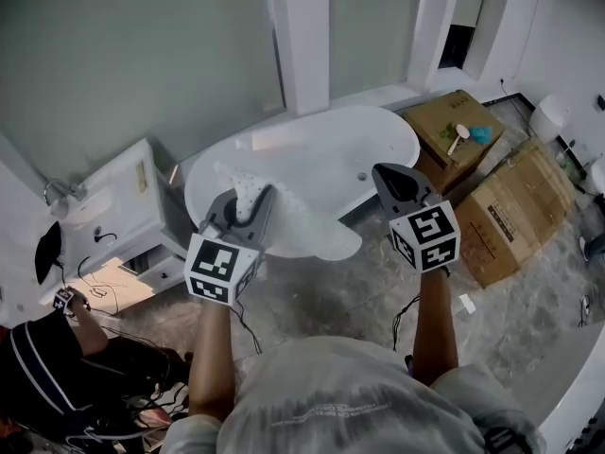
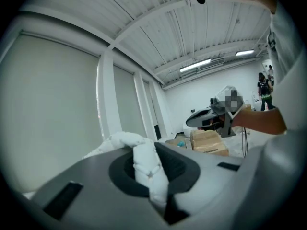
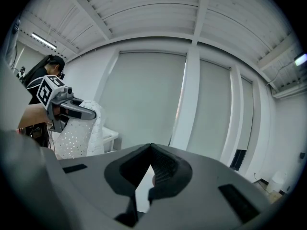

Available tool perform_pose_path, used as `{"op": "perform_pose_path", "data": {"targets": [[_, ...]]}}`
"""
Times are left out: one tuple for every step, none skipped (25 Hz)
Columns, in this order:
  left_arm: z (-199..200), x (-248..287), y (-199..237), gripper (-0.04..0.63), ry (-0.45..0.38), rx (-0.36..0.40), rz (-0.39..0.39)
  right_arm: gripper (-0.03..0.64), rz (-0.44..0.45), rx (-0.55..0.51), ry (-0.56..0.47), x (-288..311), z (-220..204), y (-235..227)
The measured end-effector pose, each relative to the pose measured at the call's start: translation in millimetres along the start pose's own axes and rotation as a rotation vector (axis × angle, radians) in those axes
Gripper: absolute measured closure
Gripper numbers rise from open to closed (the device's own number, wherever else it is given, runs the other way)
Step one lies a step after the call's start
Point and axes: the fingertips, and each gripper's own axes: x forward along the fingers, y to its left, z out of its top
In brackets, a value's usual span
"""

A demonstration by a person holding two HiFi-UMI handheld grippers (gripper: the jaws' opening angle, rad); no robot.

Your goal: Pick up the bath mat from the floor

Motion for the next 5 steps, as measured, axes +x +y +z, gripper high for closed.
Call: {"op": "perform_pose_path", "data": {"targets": [[0.7,0.2,-0.2,0.561,0.001,0.000,0.000,0.603,0.000,0.001,0.002,0.2,-1.0,-0.7],[1.5,0.2,-0.2,0.561,0.001,0.000,0.001,0.603,0.000,0.002,0.003,0.5,-1.8,-1.1],[2.2,0.3,0.0,0.561,0.002,0.002,0.002,0.603,0.001,0.003,0.004,0.7,-2.6,-1.5],[2.6,0.3,0.4,0.561,0.002,0.003,0.003,0.603,0.001,0.005,0.004,1.0,-3.3,-1.8],[3.0,0.4,0.8,0.561,0.003,0.004,0.005,0.603,0.001,0.006,0.005,1.2,-4.0,-2.2]]}}
